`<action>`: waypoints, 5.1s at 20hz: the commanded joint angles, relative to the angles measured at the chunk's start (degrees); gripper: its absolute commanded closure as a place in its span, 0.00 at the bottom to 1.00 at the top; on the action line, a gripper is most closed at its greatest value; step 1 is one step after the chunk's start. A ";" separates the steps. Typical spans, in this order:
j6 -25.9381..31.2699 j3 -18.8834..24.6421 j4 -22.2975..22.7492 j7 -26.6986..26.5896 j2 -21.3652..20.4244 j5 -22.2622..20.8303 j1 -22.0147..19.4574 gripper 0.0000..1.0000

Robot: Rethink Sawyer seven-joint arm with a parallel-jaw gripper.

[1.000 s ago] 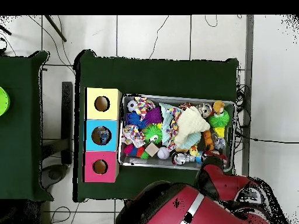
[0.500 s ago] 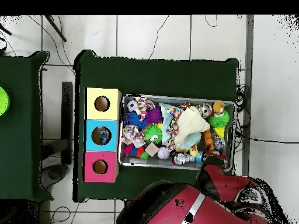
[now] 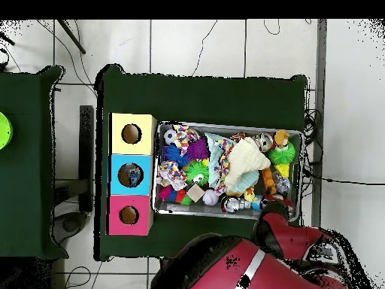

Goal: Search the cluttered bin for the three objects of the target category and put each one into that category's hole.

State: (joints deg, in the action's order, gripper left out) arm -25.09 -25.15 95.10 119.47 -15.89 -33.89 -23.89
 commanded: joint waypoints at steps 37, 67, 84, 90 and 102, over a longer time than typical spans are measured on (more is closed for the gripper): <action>9.74 20.52 -6.71 3.94 0.21 -5.60 -13.84 1.00; 17.65 28.02 -1.14 3.40 -2.32 -5.22 -11.33 1.00; 19.72 31.15 -0.54 2.15 -3.56 -6.70 -12.92 0.00; 19.80 30.78 -0.67 2.17 -3.20 -6.48 -12.65 0.00; 30.73 34.59 7.38 -2.33 -15.40 -5.06 -15.47 0.00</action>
State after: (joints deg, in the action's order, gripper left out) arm -5.96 1.29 96.05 119.47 -26.28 -38.84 -37.92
